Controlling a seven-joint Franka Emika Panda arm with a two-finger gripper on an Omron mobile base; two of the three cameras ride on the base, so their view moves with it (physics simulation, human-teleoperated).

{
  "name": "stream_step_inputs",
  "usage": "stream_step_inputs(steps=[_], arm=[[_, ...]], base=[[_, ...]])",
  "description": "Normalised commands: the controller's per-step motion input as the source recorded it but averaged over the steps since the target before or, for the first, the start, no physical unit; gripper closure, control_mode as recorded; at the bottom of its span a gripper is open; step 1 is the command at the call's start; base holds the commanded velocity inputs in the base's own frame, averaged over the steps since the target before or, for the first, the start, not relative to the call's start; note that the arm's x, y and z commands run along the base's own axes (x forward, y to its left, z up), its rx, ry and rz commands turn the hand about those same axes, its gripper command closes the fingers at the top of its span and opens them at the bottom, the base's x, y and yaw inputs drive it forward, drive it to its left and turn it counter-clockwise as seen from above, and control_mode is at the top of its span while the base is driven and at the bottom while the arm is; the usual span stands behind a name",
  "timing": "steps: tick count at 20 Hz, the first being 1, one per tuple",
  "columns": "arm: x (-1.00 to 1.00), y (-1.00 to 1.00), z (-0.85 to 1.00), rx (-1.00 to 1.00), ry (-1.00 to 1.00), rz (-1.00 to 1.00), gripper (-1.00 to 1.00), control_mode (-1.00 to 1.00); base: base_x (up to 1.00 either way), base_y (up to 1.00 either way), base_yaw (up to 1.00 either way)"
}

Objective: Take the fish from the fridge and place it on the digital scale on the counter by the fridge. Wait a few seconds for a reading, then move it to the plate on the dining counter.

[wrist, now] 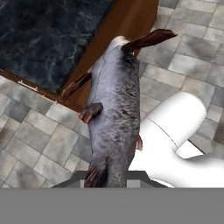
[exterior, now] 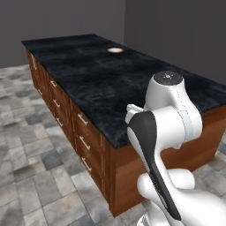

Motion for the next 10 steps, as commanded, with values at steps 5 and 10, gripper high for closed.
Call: stream_step_inputs(steps=[5, 10], arm=[[0.0, 0.0, 0.0, 0.0, 0.0, 0.0, 1.0, 1.0], [0.0, 0.0, 0.0, 0.0, 0.0, 0.0, 1.0, 1.0]], base=[[0.0, -1.0, 0.01], [0.0, -1.0, 0.02]])
